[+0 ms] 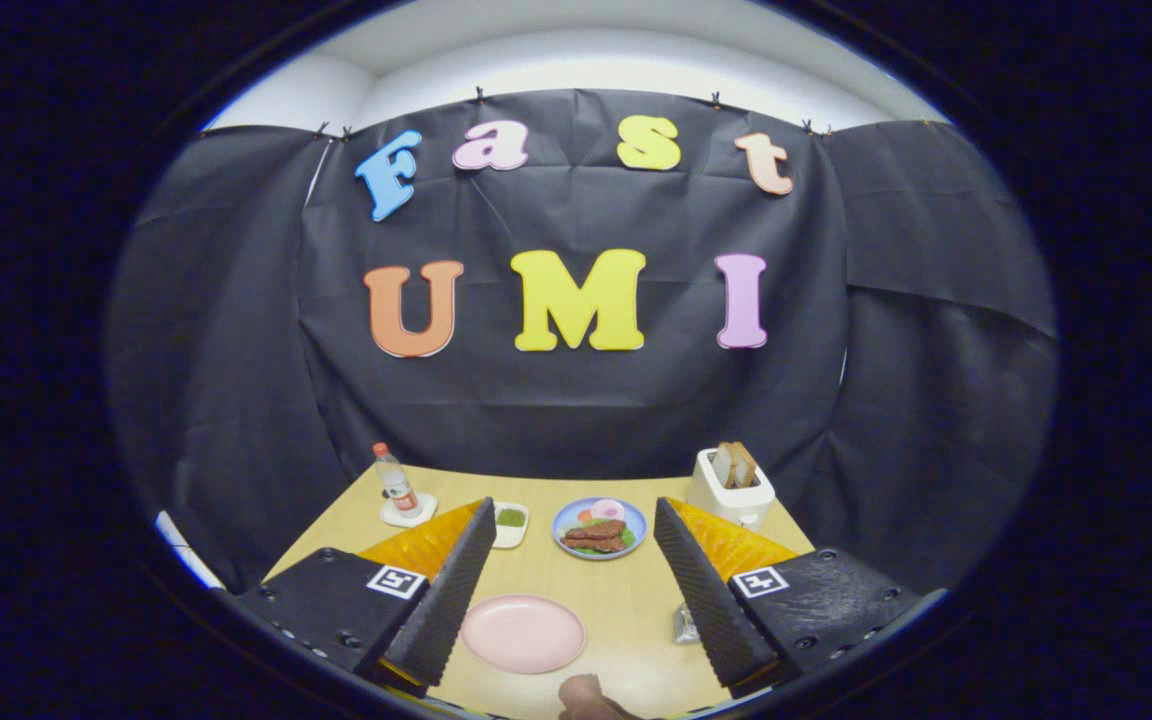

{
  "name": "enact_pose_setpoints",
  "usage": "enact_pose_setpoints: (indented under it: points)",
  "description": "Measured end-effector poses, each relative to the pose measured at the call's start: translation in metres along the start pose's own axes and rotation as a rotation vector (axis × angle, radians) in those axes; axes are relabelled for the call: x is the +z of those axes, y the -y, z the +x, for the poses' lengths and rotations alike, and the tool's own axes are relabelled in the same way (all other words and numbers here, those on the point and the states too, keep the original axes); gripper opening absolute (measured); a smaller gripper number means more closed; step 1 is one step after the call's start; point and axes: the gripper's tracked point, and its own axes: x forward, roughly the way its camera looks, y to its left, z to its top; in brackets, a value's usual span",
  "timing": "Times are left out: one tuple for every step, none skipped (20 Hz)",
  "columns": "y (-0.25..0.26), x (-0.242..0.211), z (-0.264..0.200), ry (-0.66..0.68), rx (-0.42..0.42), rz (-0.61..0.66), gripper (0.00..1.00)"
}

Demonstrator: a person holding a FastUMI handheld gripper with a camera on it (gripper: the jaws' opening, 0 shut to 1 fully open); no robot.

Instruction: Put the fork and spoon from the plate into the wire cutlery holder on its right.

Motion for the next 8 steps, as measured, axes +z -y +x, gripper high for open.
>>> enact_pose_setpoints:
  points:
    - [-0.006,0.001,-0.006,0.011,0.006,0.003,0.95]
    - [-0.008,0.0,-0.008,0.023,0.002,0.006,0.95]
    - [-0.009,-0.001,-0.011,0.028,-0.011,0.003,0.95]
    - [-0.008,-0.002,-0.012,0.041,-0.032,-0.003,0.95]
    - [-0.009,0.001,-0.015,0.061,-0.045,-0.008,0.95]
    - [-0.014,0.007,-0.019,0.087,-0.042,-0.004,0.95]
    - [-0.018,0.014,-0.023,0.11,-0.035,0.006,0.95]
    - [-0.02,0.019,-0.027,0.13,-0.03,0.011,0.95]
